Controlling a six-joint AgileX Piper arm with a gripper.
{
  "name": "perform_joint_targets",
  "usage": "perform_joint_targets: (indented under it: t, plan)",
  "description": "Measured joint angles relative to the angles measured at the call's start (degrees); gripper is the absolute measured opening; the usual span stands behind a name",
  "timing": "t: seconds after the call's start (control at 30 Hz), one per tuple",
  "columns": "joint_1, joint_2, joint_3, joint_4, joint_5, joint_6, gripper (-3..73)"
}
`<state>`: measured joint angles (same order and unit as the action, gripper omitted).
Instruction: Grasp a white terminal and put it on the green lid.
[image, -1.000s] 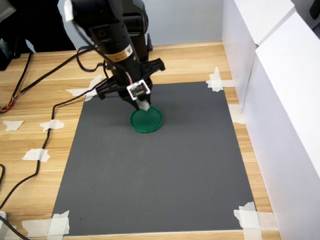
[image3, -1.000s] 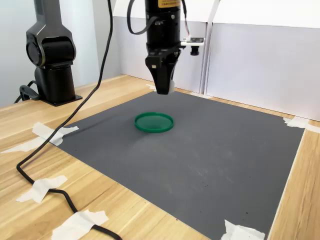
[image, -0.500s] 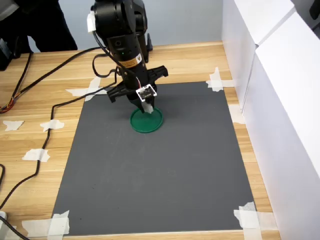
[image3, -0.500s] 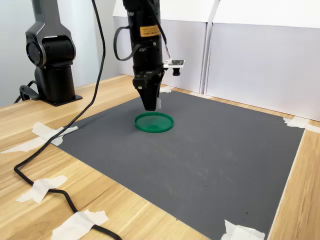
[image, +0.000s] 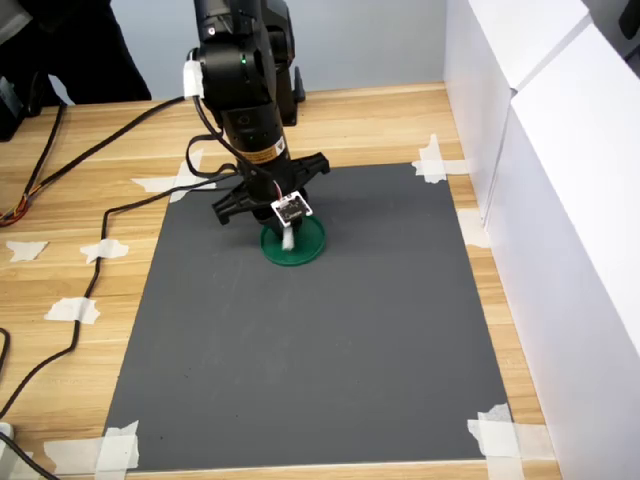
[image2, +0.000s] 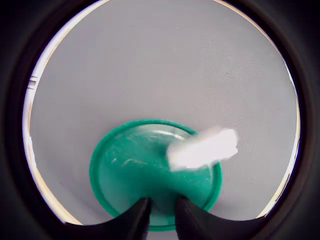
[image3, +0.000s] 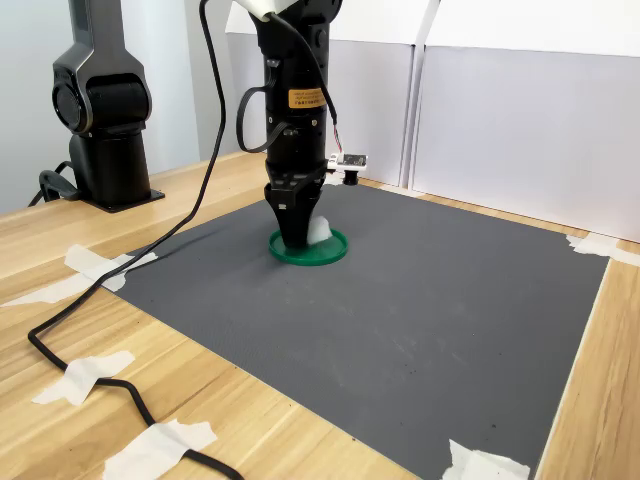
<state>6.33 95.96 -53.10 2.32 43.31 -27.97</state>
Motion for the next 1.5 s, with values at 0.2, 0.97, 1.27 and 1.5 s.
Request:
perform_joint_targets:
  t: [0.2, 0.97, 1.27, 1.5]
  plan:
    - [0.0, -0.1, 0.0, -0.1, 0.0, 0.8, 58.8]
    - [-5.6, -7.5, -4.9, 2.1, 5.4, 8.5, 71.7]
    - [-7.1, -4.7, -12.9, 3.7, 8.2, 8.1, 71.7]
    - [-7.1, 2.6, -19.1, 4.4, 9.1, 8.1, 71.7]
